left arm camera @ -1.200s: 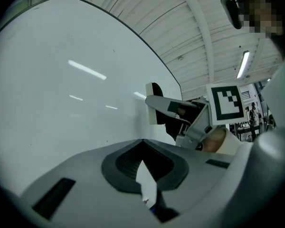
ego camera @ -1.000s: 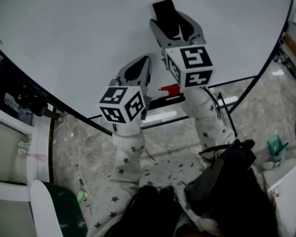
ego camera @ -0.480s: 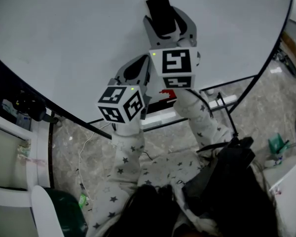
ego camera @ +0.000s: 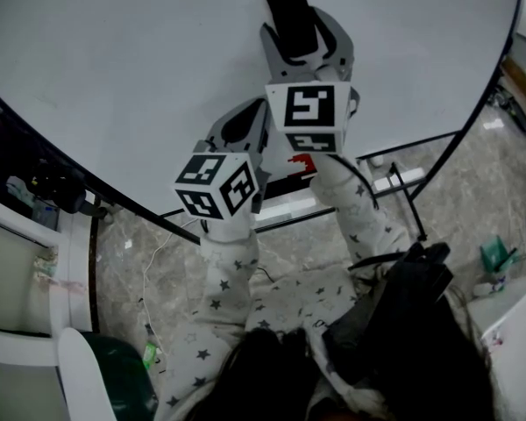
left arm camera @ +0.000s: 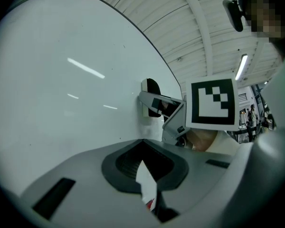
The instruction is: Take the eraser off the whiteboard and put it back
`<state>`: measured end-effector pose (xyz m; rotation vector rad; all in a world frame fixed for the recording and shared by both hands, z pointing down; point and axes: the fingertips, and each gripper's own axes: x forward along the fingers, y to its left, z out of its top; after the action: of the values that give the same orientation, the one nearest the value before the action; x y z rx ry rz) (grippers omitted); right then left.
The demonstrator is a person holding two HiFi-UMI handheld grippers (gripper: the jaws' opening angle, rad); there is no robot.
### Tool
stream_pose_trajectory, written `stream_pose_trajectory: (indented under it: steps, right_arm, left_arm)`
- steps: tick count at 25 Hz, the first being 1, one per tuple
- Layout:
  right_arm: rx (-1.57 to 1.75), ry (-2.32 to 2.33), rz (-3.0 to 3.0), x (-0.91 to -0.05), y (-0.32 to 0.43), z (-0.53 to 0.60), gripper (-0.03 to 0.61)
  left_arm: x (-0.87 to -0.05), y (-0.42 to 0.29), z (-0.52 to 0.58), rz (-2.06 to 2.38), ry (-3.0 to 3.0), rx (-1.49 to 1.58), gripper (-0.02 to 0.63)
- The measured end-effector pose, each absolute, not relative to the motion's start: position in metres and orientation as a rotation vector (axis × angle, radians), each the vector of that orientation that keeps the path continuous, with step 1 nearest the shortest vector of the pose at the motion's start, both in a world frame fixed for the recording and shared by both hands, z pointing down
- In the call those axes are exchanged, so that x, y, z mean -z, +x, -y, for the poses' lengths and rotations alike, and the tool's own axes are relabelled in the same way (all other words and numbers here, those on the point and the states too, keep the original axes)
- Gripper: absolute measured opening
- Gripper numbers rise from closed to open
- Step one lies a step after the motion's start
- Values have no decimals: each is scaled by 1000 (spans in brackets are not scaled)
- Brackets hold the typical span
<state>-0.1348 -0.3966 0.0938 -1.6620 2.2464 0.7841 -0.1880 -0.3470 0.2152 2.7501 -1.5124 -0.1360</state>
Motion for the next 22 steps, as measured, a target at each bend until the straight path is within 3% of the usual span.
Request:
stream_pose_trajectory:
  steps: [3, 6, 19, 20, 22]
  right_arm:
    - [-748, -1646, -2245, -93, -132, 399, 264]
    - [-702, -1621, -2242, -92, -128, 401, 322]
    - [-584, -1431, -2358, -103, -133, 369, 322]
    - [-565, -1417, -2384, -106, -134, 367, 258]
    - [-539, -1403, -2432, -111, -139, 367, 205]
  left_arm:
    - [-215, -189, 345, 1513, 2743, 140, 2]
    - [-216, -191, 343, 1517, 2741, 139, 2]
    - [-216, -193, 349, 1492, 2724, 163, 2]
    - [-216, -193, 349, 1486, 2722, 168, 2]
    - [-215, -195, 352, 1470, 2719, 176, 2]
